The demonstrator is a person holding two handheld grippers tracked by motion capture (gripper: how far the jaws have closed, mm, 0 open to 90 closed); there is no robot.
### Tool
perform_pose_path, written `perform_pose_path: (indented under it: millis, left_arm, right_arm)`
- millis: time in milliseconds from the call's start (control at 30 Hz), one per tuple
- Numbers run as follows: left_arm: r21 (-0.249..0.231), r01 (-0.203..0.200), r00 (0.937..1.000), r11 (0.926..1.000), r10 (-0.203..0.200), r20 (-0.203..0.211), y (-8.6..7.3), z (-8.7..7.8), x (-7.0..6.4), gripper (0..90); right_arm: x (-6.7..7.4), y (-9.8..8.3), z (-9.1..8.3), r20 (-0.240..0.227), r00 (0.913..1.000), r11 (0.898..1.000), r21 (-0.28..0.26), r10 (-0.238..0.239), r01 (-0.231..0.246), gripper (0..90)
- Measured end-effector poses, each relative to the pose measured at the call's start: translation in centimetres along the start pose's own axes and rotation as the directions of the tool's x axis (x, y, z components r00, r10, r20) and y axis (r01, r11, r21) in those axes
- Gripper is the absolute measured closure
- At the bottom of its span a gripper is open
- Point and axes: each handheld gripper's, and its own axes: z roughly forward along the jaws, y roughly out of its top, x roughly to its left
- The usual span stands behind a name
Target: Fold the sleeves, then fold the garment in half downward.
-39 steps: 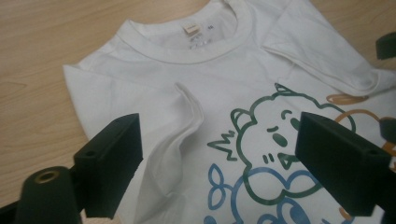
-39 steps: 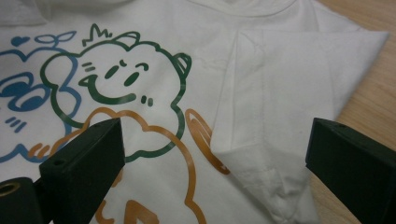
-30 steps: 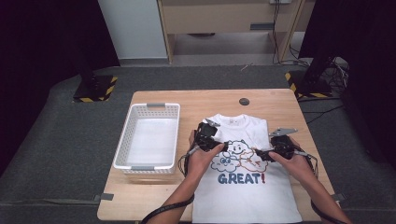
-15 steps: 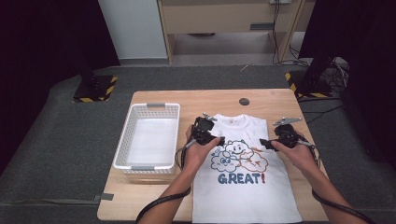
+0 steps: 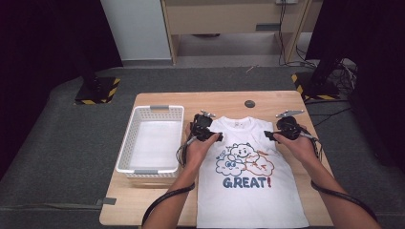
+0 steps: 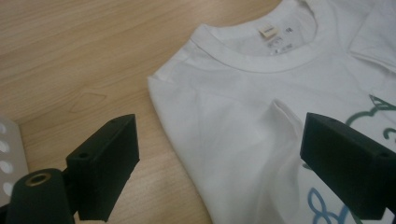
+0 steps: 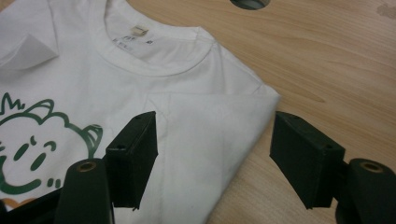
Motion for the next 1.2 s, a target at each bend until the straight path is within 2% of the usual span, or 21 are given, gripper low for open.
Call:
perform_pose_path:
  millis: [133,233,467,667,933,1000,1100,1200]
  left_arm:
    - [0.002,0.000,0.9999,1.0000,0.000,-0.016,0.5,0.6,0.2,11.8]
    - [-0.003,0.030,0.9995,0.9996,-0.030,-0.013,0.8,1.1,0.2,11.7]
    - [0.017,0.016,0.9998,0.9997,-0.016,-0.012,0.9,2.7,-0.4,11.5]
    - [0.009,0.013,0.9999,0.9999,-0.013,-0.011,0.9,3.3,-0.4,11.4]
    - [0.004,0.019,0.9996,0.9998,-0.018,-0.021,0.7,4.1,0.1,11.4]
    - [0.011,0.007,0.9996,0.9999,-0.007,-0.026,0.7,4.3,0.0,11.4]
    - [0.001,0.022,0.9994,0.9997,-0.022,-0.028,0.9,4.6,-0.1,11.5]
    - [0.003,0.005,0.9997,1.0000,-0.005,-0.025,1.0,4.8,-0.7,11.5]
  right_arm:
    - [-0.5,0.2,0.4,0.000,0.9999,1.000,0.000,0.017,-0.017,32.2]
    - [-1.0,0.2,0.8,-0.003,0.9993,0.999,-0.009,0.036,-0.036,32.3]
    - [-2.0,0.0,1.0,-0.011,0.9968,0.997,-0.017,0.079,-0.079,31.1]
    - [-2.7,-0.4,1.4,-0.003,0.9962,0.996,-0.005,0.087,-0.087,30.3]
    - [-2.7,-0.5,2.8,-0.002,0.9959,0.996,0.001,0.090,-0.090,27.4]
    - [-2.8,-0.5,3.3,0.002,0.9958,0.996,0.003,0.092,-0.092,27.1]
    - [-3.1,-0.6,3.9,0.009,0.9953,0.995,0.015,0.097,-0.097,27.3]
    - [-3.6,-0.6,4.2,0.015,0.9946,0.995,0.017,0.103,-0.103,27.7]
